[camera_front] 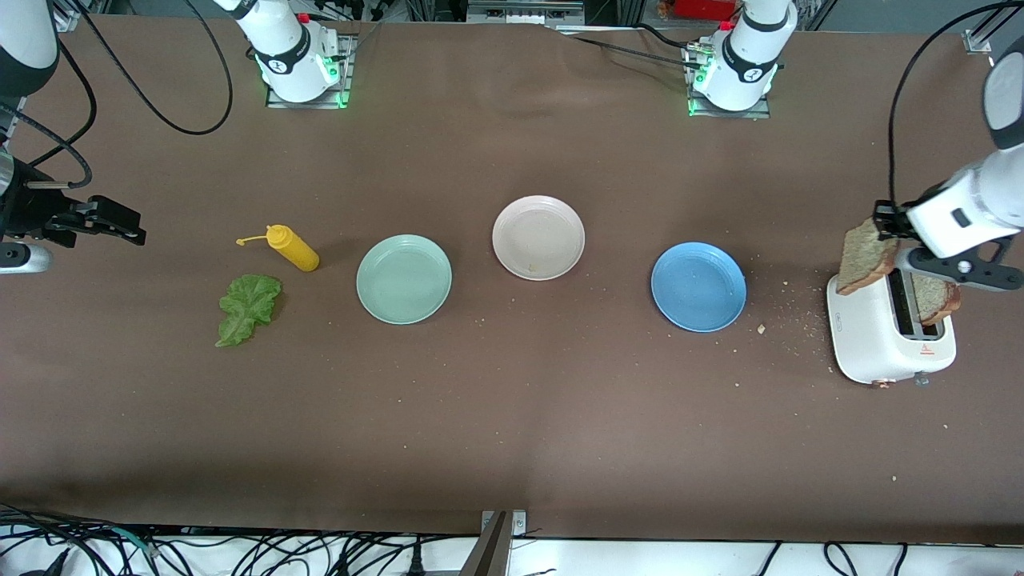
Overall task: Make sandwich in beige plate with both arms
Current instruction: 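Lift the bread slice out and carry it to the beige plate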
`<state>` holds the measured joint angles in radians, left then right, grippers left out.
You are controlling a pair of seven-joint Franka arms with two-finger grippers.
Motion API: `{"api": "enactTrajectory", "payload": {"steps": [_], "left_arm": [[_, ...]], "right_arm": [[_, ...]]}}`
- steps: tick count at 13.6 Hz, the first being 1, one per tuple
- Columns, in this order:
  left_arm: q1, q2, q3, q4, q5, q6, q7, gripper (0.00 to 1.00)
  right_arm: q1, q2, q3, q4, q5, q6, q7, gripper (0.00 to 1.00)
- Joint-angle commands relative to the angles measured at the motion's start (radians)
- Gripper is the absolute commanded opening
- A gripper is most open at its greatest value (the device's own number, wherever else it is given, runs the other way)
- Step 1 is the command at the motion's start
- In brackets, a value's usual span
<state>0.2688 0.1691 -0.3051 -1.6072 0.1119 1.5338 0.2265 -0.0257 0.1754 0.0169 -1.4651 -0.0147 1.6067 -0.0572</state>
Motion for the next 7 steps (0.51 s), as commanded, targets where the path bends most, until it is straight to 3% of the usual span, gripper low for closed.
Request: {"api": "enactTrajectory", "payload": {"steps": [1, 7], "left_arm": [[-0.008, 0.056, 0.003, 0.012, -0.177, -0.024, -0.003, 0.0], [-0.189, 0.234, 0.001, 0.006, -0.507, -0.064, -0.041, 0.0]], "right_arm": [[-0.005, 0.001, 0.005, 0.003, 0.012, 0.006, -0.003, 1.0], [-0.005, 0.001, 0.005, 0.005, 0.012, 0.006, -0.003, 1.0]]}}
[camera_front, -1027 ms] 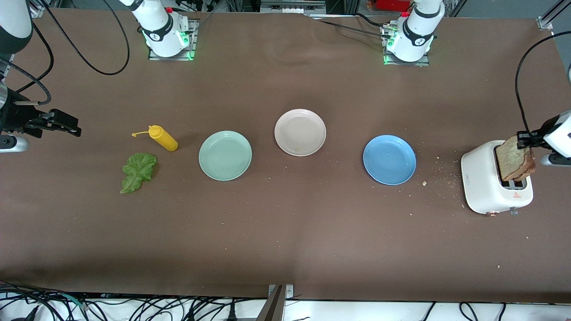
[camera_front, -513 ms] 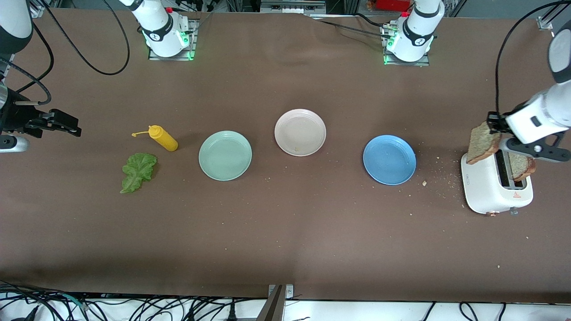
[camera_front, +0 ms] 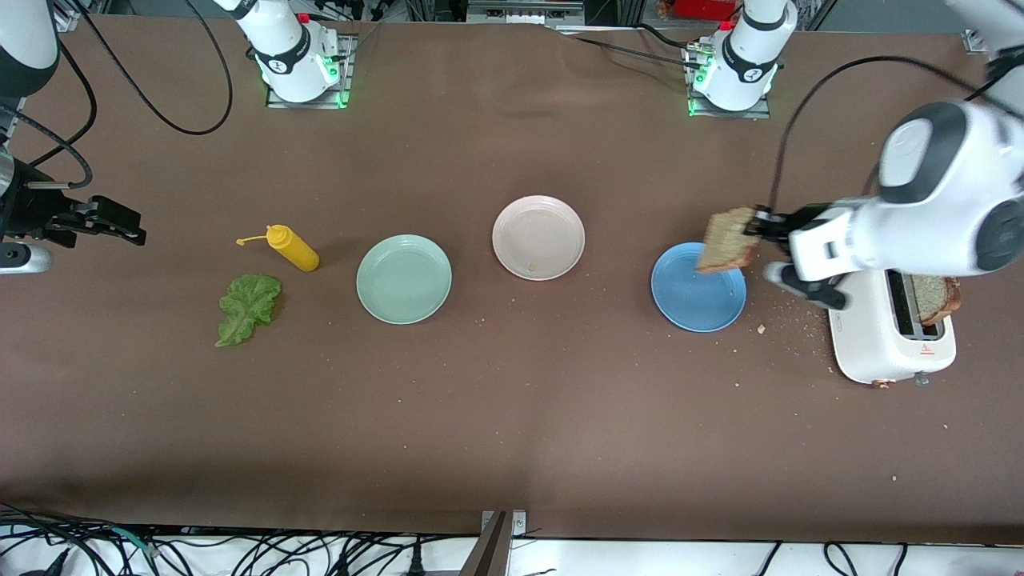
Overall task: Make sandwich in beige plate with both arms
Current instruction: 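Lift the bread slice out and carry it to the beige plate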
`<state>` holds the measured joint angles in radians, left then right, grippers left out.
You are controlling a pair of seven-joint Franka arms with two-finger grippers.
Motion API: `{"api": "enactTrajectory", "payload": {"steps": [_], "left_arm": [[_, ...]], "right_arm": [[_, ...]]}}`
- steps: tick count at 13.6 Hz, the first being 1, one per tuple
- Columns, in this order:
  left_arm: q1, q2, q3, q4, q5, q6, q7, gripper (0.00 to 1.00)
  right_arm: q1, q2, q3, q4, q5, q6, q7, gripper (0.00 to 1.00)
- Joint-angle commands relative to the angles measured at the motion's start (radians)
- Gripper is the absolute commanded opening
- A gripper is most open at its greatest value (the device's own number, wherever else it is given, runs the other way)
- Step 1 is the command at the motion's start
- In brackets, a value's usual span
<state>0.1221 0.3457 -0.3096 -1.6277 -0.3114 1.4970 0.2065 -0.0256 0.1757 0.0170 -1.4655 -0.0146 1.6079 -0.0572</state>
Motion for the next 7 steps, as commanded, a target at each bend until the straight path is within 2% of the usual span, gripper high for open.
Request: {"api": "enactTrajectory", "payload": {"steps": [1, 4, 7], "left_arm": [[-0.067, 0.07, 0.004, 0.029, -0.115, -0.024, -0.021, 0.0], [-0.088, 0.204, 0.003, 0.026, -0.38, -0.023, 0.016, 0.0], [-0.099, 0.33, 0.003, 0.025, -0.491, -0.023, 0.245, 0.0]], "right_arm": [[-0.005, 0.001, 0.004, 0.005, 0.012, 0.004, -0.003, 1.0], [-0.005, 0.001, 0.004, 0.005, 0.012, 0.004, -0.003, 1.0], [-0.005, 0.001, 0.004, 0.005, 0.012, 0.004, -0.003, 1.0]]}}
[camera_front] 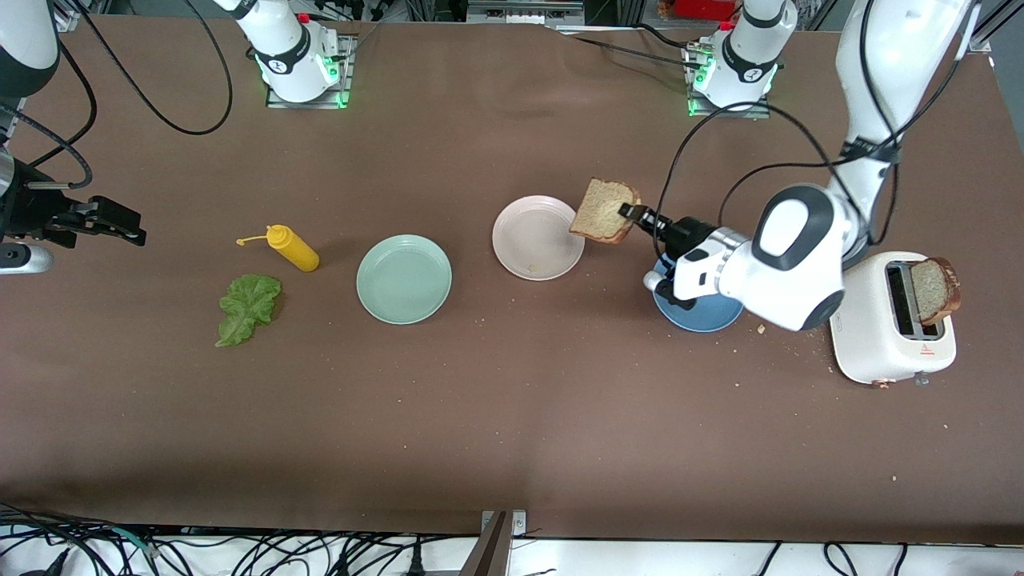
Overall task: Make sandwich in beige plate with both arms
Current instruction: 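Lift the bread slice out and carry it to the beige plate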
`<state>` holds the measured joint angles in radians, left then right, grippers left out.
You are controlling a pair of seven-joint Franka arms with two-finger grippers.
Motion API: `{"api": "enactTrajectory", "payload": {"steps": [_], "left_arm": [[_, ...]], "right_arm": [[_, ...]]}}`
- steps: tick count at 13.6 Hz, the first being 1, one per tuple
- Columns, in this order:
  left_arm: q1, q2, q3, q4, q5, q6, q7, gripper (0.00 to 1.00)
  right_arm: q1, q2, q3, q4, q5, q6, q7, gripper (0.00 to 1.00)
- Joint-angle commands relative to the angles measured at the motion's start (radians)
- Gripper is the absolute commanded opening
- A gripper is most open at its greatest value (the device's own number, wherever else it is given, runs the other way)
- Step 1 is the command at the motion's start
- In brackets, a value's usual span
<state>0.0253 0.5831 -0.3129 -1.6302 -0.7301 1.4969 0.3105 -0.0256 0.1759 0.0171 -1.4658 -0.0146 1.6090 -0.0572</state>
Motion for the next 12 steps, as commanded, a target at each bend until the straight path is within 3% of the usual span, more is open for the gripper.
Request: {"api": "enactTrajectory", "payload": {"steps": [1, 5, 12], "left_arm": [[-0.002, 0.121, 0.006, 0.027, -0.075, -0.018, 0.201, 0.0], [-0.01, 0.133, 0.006, -0.04, -0.15, 0.008, 0.242, 0.0], [-0.102, 0.196, 0.006, -0.086, -0.253, 0.242, 0.394, 0.0]], "right_arm": [[-0.005, 0.001, 0.004, 0.005, 0.012, 0.003, -0.003, 1.0], [-0.005, 0.001, 0.004, 0.005, 0.012, 0.003, -0.003, 1.0], [-0.004, 0.001, 0.004, 0.005, 0.012, 0.003, -0.003, 1.0]]}}
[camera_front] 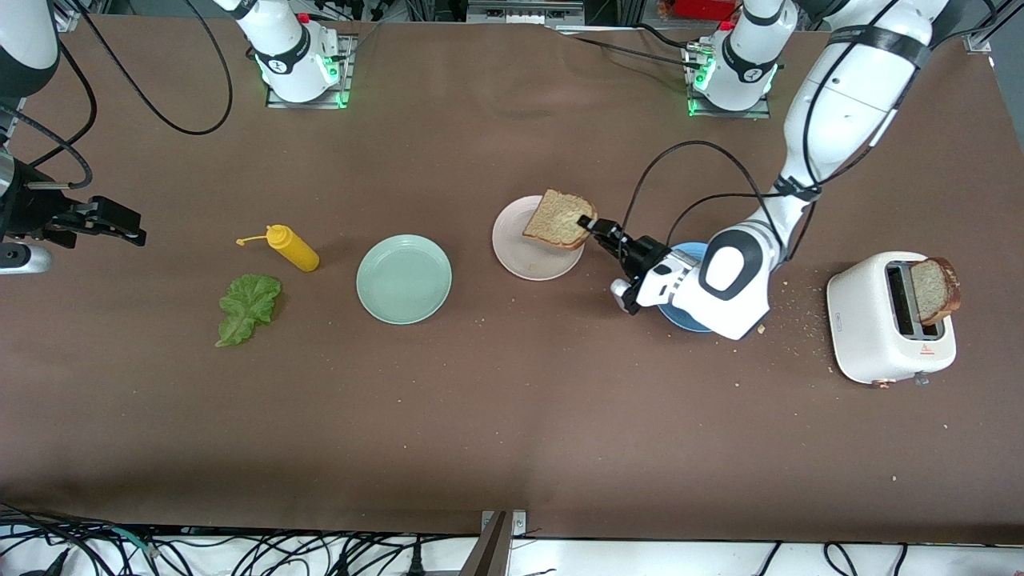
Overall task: Make sandwich in beige plate with both arms
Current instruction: 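Lift the bread slice out and carry it to the beige plate, then lower the bread slice onto the beige plate with the left gripper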
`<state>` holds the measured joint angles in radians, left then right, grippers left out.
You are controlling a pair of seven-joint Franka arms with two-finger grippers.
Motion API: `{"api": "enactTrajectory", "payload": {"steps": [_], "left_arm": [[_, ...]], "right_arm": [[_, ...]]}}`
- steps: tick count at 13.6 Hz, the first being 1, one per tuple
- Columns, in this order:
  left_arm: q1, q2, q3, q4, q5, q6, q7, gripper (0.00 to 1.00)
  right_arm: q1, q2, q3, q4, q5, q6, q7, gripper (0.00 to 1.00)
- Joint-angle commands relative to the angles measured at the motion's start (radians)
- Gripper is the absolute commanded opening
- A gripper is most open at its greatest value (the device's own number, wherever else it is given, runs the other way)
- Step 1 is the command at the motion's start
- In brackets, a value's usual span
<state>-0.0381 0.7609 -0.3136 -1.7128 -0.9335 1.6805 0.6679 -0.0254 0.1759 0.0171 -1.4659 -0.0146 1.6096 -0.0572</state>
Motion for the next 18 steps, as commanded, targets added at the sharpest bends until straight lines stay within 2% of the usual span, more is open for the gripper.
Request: {"api": "enactTrajectory", "payload": {"steps": [1, 6, 10, 11, 12, 15, 18], "left_arm": [[-0.057, 0.026, 0.008, -0.002, -0.05, 0.091, 0.051, 0.0], [-0.083, 0.06, 0.007, -0.001, -0.053, 0.178, 0.105, 0.0], [-0.072, 0.101, 0.013, 0.045, -0.061, 0.202, 0.211, 0.0], [-0.065, 0.101, 0.014, 0.042, -0.062, 0.2, 0.219, 0.69], [-0.06, 0.098, 0.014, 0.042, -0.051, 0.199, 0.222, 1.0], [-0.057, 0.083, 0.028, 0.048, -0.032, 0.199, 0.222, 1.0], [-0.034, 0.028, 0.03, 0.073, 0.169, 0.194, 0.21, 1.0]], "right_arm": [[-0.004, 0.001, 0.004, 0.004, 0.012, 0.003, -0.003, 1.0], [-0.004, 0.002, 0.004, 0.005, 0.012, 0.003, -0.003, 1.0], [-0.004, 0.005, 0.004, 0.004, 0.012, 0.003, -0.003, 1.0], [-0.004, 0.005, 0.004, 0.005, 0.012, 0.003, -0.003, 1.0], [-0.004, 0.005, 0.004, 0.006, 0.012, 0.003, -0.003, 1.0], [-0.004, 0.005, 0.004, 0.006, 0.012, 0.003, -0.003, 1.0], [-0.002, 0.007, 0.004, 0.006, 0.012, 0.001, -0.004, 1.0]]}}
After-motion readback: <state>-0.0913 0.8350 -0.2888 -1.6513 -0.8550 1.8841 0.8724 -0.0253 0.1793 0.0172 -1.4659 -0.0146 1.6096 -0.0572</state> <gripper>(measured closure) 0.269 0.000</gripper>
